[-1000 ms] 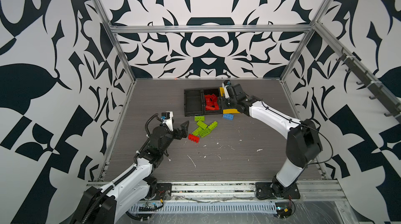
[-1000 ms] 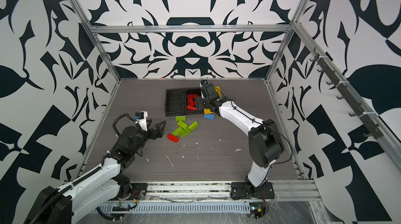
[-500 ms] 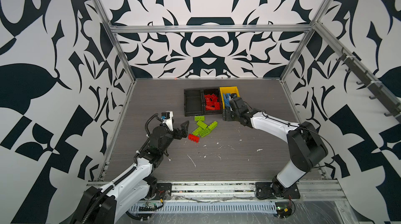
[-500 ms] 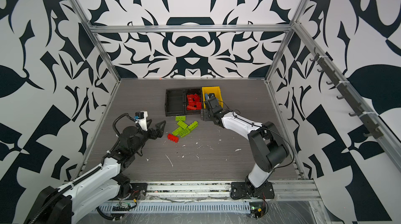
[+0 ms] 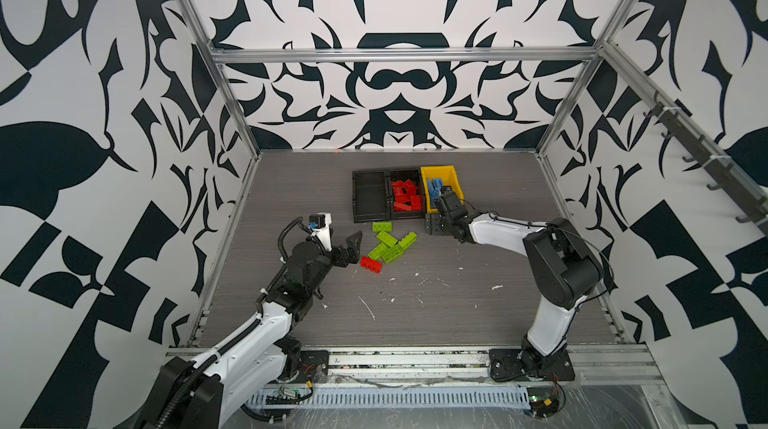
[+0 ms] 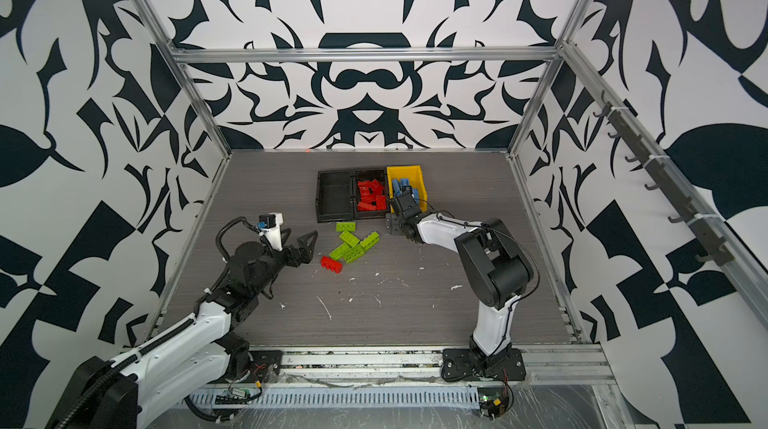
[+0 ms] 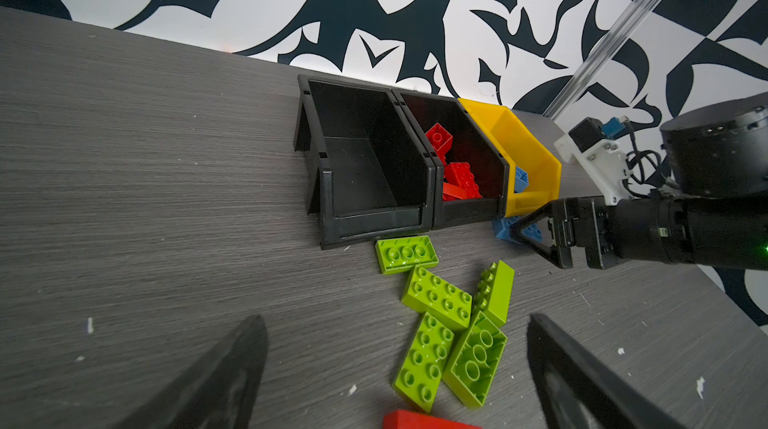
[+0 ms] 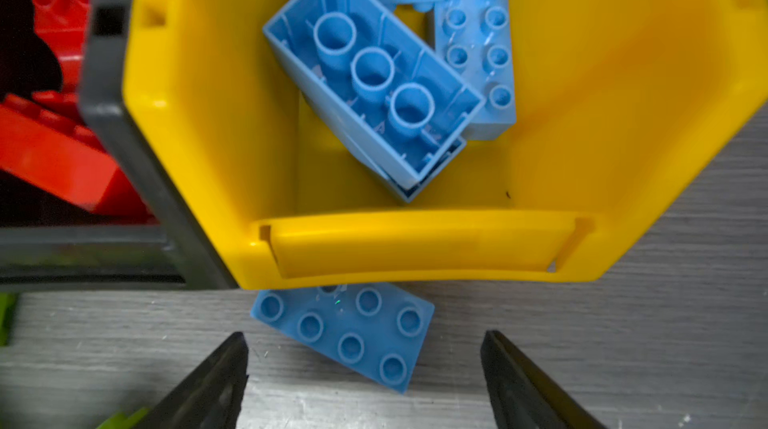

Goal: Sort the legos into containers by color
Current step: 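Grasp the light-blue brick in front of the yellow bin with the right gripper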

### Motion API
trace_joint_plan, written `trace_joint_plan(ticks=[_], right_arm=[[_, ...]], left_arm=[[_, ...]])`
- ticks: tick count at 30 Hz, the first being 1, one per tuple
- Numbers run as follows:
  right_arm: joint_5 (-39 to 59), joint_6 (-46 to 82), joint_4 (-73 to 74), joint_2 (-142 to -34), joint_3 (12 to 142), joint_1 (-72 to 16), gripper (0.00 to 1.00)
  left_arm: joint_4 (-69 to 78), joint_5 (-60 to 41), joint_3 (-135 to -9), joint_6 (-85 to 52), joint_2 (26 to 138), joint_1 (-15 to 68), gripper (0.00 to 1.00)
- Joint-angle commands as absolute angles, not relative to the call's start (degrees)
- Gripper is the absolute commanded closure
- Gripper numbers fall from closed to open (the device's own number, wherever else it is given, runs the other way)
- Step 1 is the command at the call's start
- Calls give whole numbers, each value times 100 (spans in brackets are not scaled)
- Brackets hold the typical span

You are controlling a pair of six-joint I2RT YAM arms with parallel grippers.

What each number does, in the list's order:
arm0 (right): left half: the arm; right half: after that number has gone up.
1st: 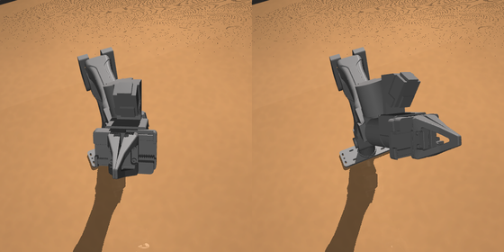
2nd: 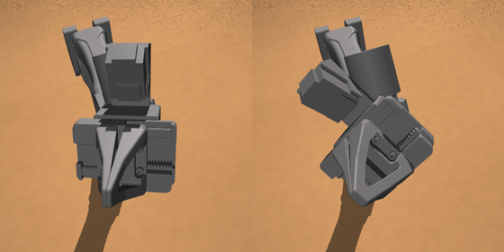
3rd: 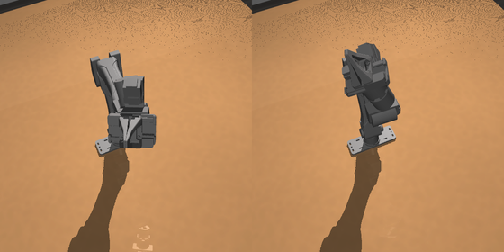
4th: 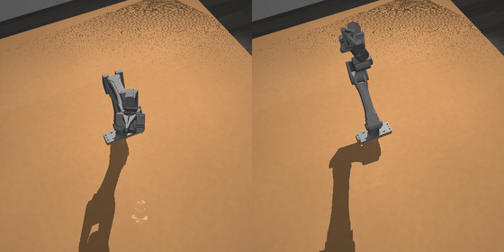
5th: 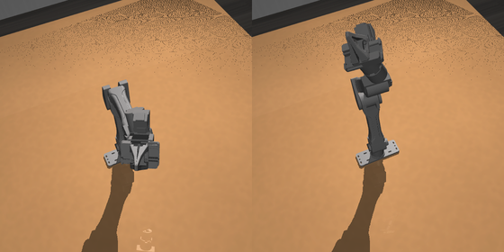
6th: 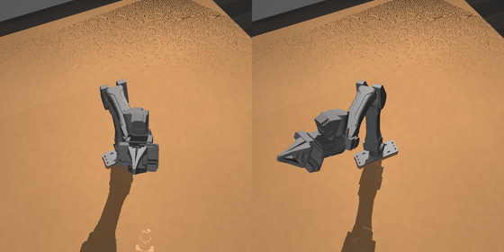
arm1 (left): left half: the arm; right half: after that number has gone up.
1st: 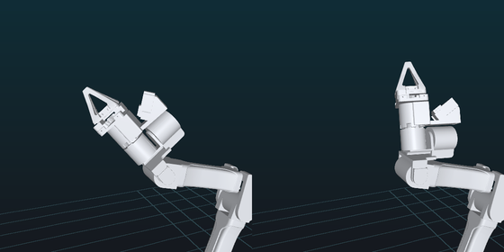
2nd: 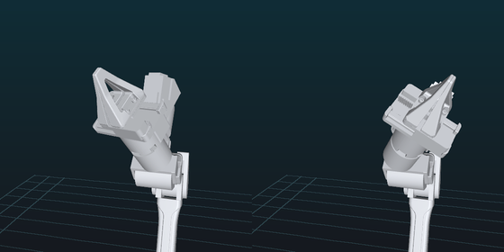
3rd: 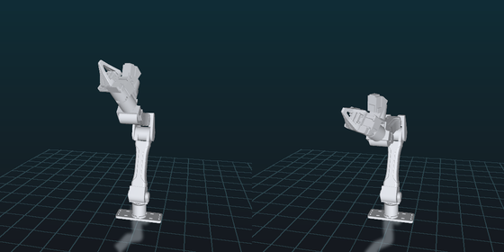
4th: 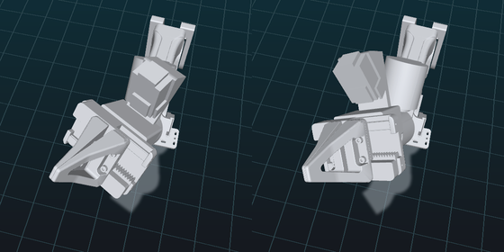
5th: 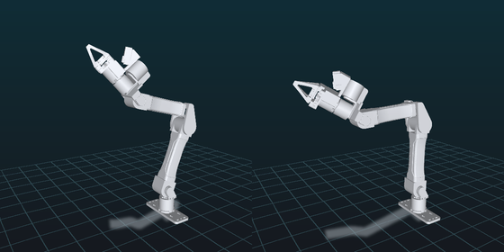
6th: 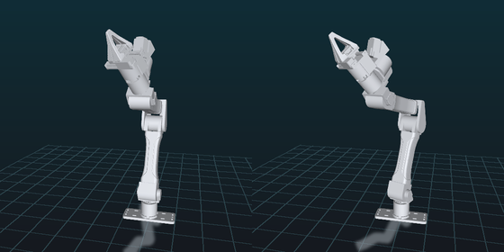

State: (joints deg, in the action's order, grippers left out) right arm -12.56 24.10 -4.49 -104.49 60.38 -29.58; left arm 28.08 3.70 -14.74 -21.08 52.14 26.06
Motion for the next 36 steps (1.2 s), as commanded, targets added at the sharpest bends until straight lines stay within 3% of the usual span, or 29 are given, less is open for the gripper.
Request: trace_joint_plan(ticks=[1, 22, 36], right_arm=[[-1408, 2493, -300, -10465, 6262, -2927, 10], [-1360, 2369, -631, -11135, 6802, -2882, 9], [-1302, 2402, -515, -11025, 6554, -2854, 23]], left_arm=[[2880, 400, -1532, -2112, 5142, 2628, 0], [2856, 445, -1526, -2087, 5133, 2628, 0], [2865, 443, -1529, -2098, 5141, 2627, 0]])
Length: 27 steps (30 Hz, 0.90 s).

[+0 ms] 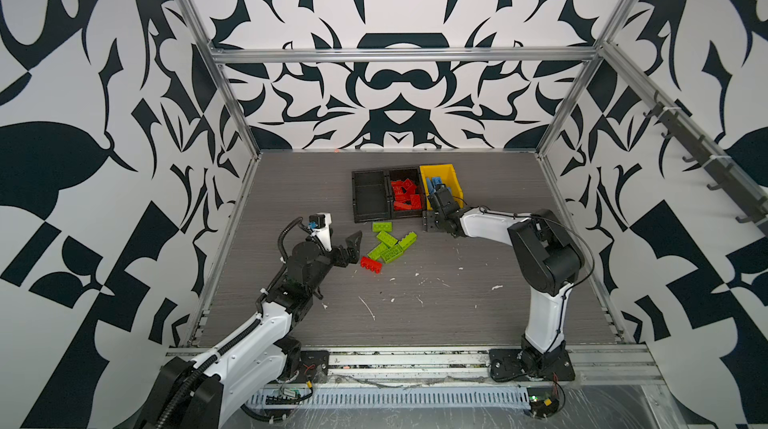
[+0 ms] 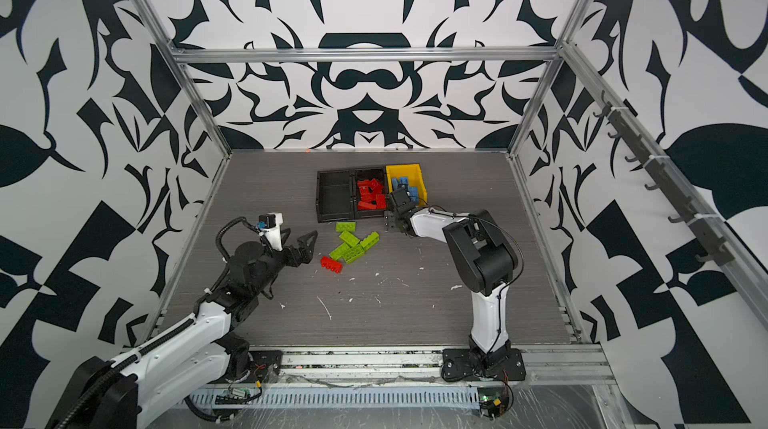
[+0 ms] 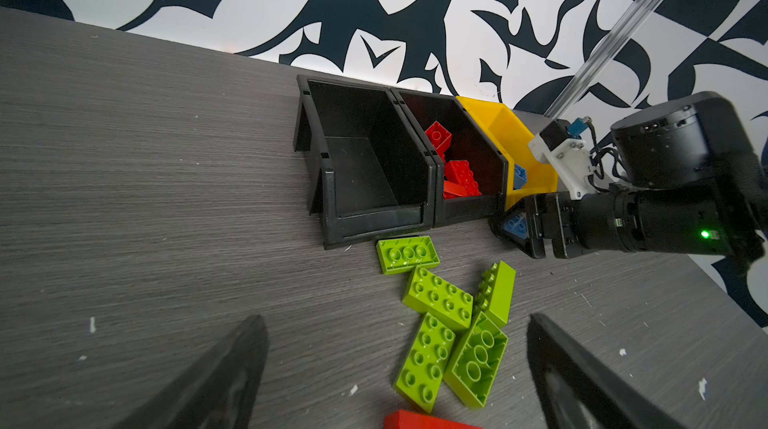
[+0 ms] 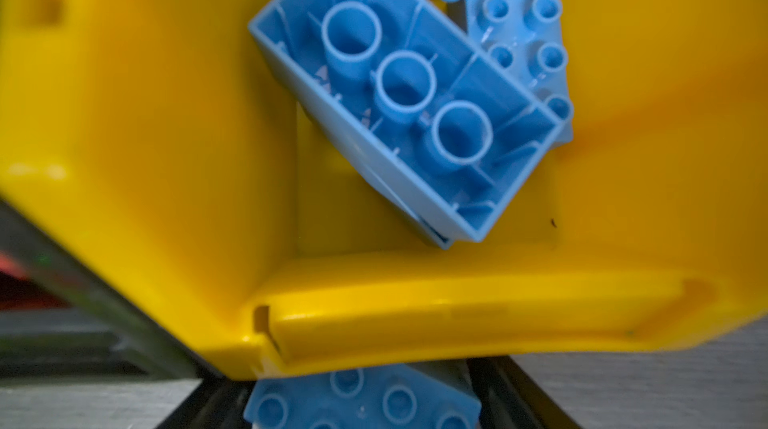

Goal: Sort the legos into containers by color
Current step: 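Grasp the light-blue brick in front of the yellow bin with the right gripper, then lift the light-blue brick into the yellow bin and open the right gripper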

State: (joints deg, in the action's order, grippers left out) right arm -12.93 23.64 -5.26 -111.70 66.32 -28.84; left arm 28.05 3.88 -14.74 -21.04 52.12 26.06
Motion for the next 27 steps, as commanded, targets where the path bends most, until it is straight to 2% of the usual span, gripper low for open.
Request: trace_joint_plan(ticks=[1, 13, 27], right_arm=[[-1309, 2404, -500, -10994, 6524, -2852, 24], [-1274, 2428, -433, -10577, 6097, -2852, 34], [-956, 2382, -381, -9273, 5244, -2854, 41]], left_arm=[[2864, 446, -1528, -2092, 5142, 2628, 0], [2872, 435, -1525, -2104, 5154, 2628, 0], [2908, 402, -1528, -2134, 5203, 2628, 0]])
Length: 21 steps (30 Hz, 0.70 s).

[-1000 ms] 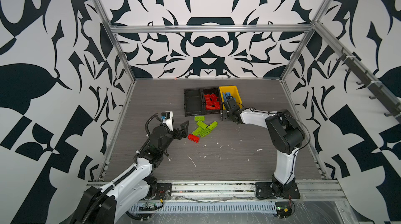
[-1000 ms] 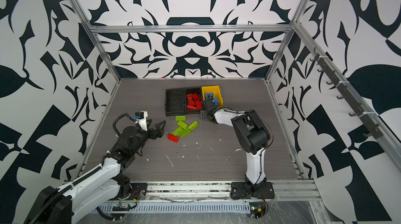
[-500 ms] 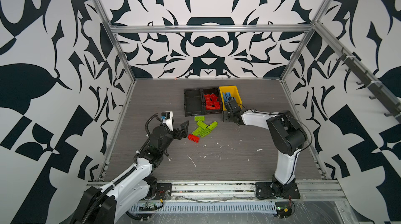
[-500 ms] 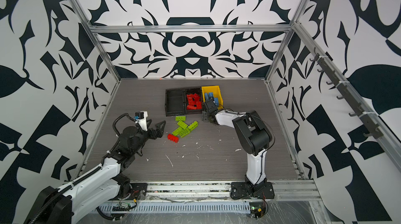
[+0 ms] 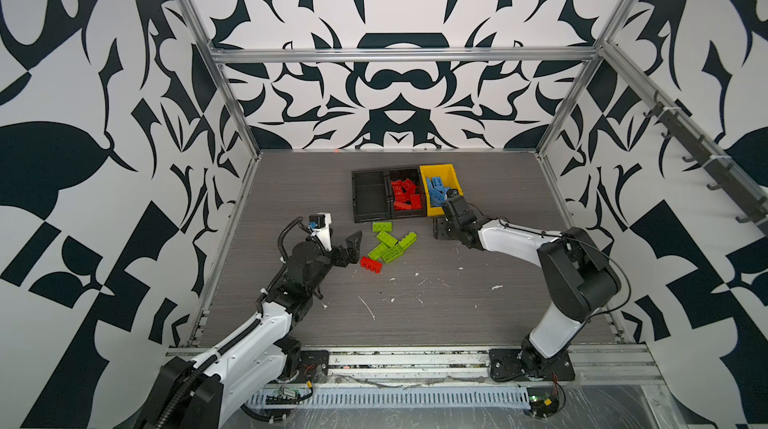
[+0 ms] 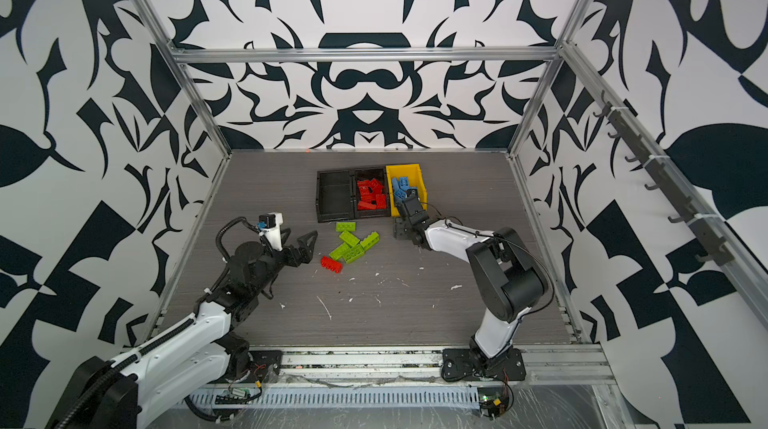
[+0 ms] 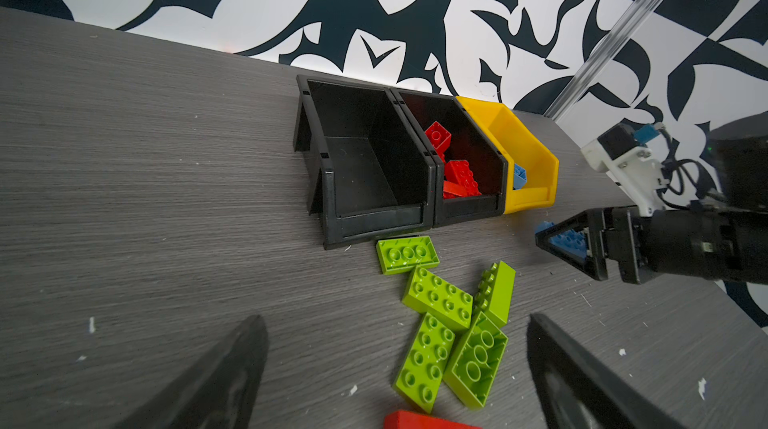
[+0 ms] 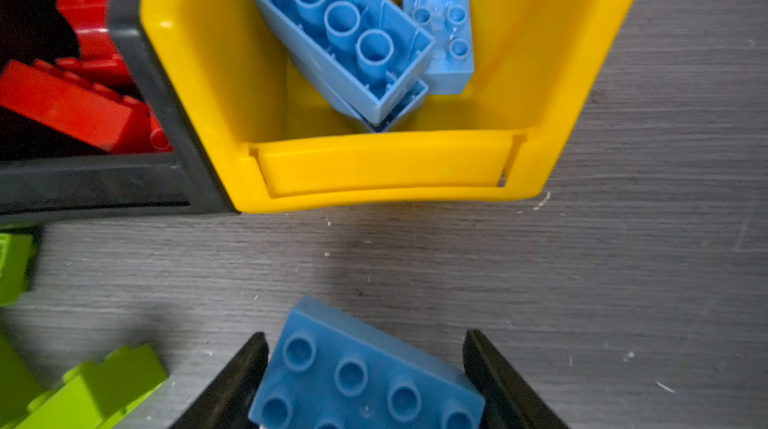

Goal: Sort the legos into containers by color
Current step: 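Lift the light-blue brick into the yellow bin and open the right gripper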

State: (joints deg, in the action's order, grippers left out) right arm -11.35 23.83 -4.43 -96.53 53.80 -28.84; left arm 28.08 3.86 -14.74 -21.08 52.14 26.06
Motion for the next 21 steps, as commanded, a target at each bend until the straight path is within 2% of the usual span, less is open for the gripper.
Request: trace_joint_plan(ticks=[1, 5, 10, 21], right_arm=[[-889, 2382, -320, -9158, 5169, -2858, 41], [-718, 2221, 9, -8654, 4921, -2844, 41], [-625, 1986, -227, -8568, 5379, -2739, 41], [-1, 1833, -313, -9442, 6866, -2137, 42]], left_arm=[[2905, 404, -1527, -2128, 5203, 2623, 0], [2935, 393, -1528, -2143, 5246, 2621, 0], [2942, 360, -1530, -2139, 5264, 2627, 0], [2938, 374, -1525, -2135, 5238, 2628, 0]])
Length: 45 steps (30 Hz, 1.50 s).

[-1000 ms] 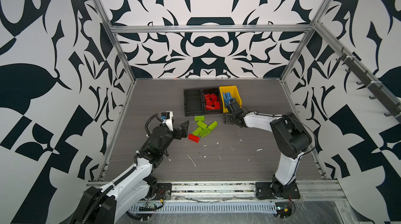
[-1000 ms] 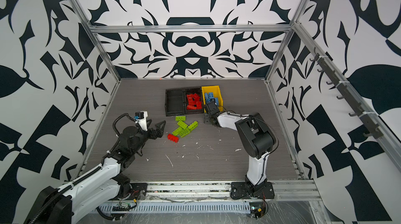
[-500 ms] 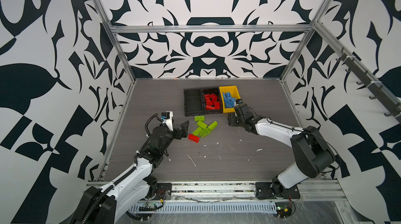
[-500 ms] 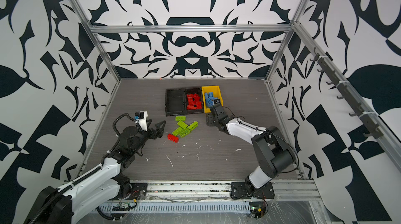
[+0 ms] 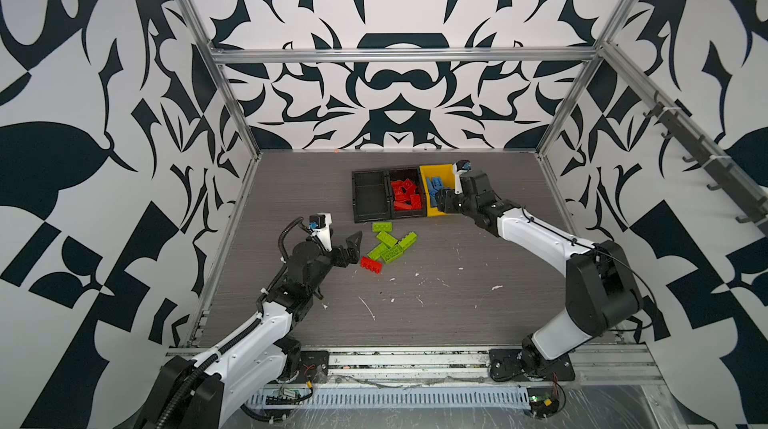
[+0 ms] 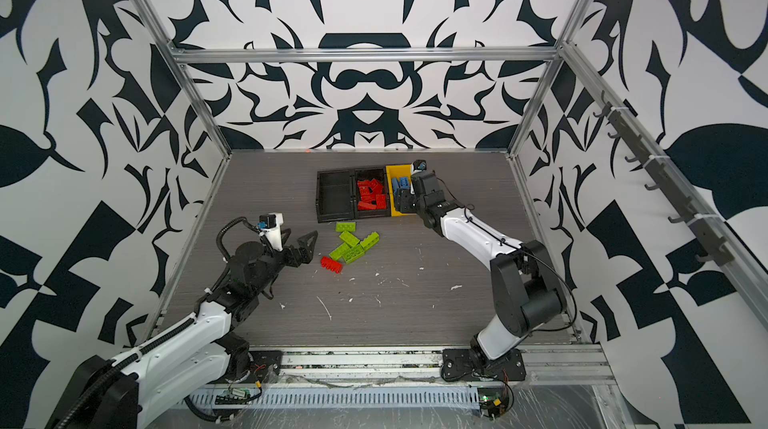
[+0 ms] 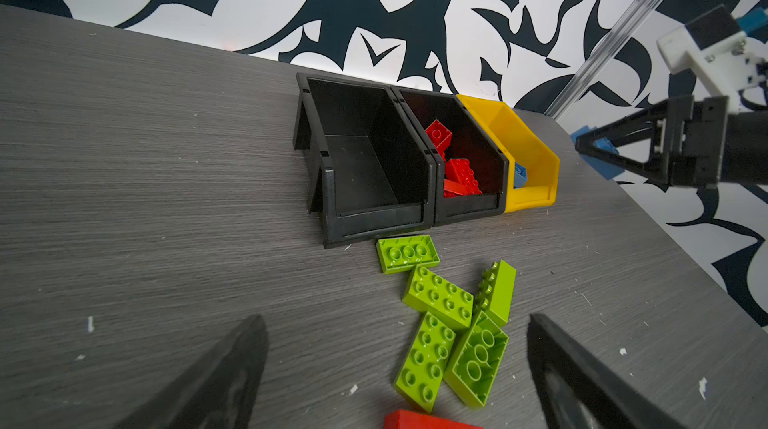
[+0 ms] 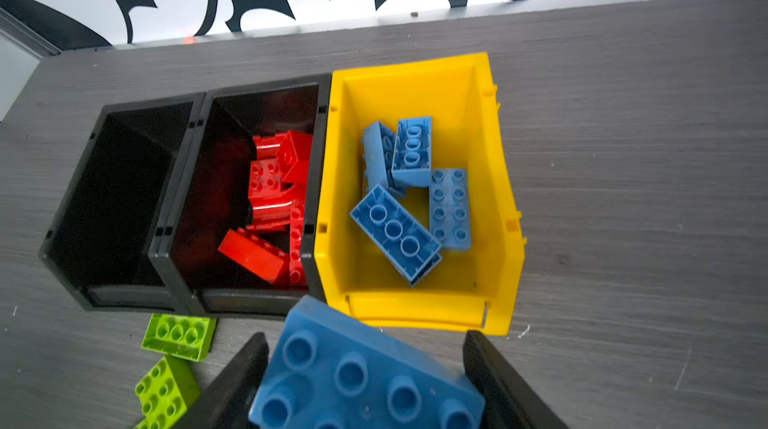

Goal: Sort the legos into containers by color
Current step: 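Lift the light-blue brick into the yellow bin and open the right gripper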

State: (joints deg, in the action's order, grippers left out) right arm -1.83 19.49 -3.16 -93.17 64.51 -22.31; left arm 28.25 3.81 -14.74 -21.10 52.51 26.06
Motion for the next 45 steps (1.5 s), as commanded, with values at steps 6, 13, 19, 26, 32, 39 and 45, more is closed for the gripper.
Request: trace_joint_plan(ticks=[6, 13, 19, 26, 32, 39, 45], right_arm=[[22, 1754, -346, -10040, 7518, -1943, 42], [19, 1657, -477, -10581, 8041, -1885, 42], [-56, 1618, -390, -10848, 8242, -1824, 41], [-9, 1596, -406, -11299, 8622, -1757, 40], [-2, 1582, -666, -11447, 8988, -1751, 29], [49, 1452, -876, -11063, 8833, -1760, 20], [374, 1305, -1237, -10918, 8911, -1786, 17]], left_arm=[[2927, 411, -1507, -2120, 5177, 2627, 0], [2897, 431, -1495, -2122, 5106, 2628, 0], [2904, 383, -1505, -2144, 5150, 2628, 0], [2904, 406, -1500, -2129, 5131, 2628, 0], [2908, 413, -1515, -2127, 5176, 2627, 0], [2912, 393, -1522, -2131, 5203, 2628, 0], [2911, 419, -1524, -2103, 5195, 2623, 0]])
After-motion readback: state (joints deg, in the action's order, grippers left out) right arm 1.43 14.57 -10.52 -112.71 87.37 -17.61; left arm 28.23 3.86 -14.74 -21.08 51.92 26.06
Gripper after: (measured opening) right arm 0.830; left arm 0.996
